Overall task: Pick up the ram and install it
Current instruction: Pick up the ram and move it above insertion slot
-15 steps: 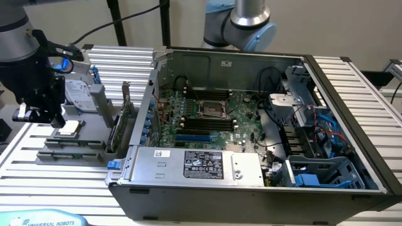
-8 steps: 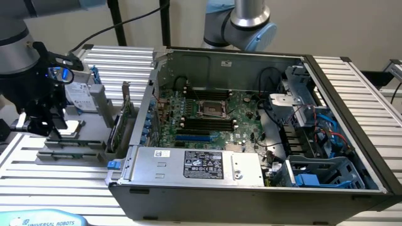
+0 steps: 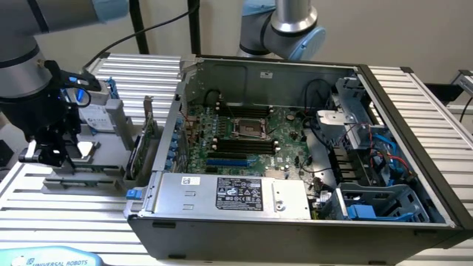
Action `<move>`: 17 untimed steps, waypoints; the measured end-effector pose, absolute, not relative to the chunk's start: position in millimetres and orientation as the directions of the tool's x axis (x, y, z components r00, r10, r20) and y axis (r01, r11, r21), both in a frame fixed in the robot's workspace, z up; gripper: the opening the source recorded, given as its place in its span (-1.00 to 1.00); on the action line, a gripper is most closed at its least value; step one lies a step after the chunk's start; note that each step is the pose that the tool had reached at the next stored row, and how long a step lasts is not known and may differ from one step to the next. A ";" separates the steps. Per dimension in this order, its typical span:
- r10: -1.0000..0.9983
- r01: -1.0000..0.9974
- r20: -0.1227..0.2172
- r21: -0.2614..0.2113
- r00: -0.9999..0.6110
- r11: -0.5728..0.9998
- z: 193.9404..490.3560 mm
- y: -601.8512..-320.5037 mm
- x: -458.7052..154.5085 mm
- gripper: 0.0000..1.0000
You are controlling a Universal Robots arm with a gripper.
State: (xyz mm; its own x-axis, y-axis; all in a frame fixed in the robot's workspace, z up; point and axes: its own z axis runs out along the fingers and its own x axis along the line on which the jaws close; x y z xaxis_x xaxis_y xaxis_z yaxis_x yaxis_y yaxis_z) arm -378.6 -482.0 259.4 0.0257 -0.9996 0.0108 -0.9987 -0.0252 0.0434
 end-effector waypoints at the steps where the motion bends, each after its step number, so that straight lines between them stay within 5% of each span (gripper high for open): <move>1: -1.000 -0.999 0.011 0.043 0.028 -0.027 257.6 -482.0 -378.6 -0.27; 17: -0.999 -0.999 0.011 0.039 0.030 -0.029 228.3 -482.0 -378.6 -0.27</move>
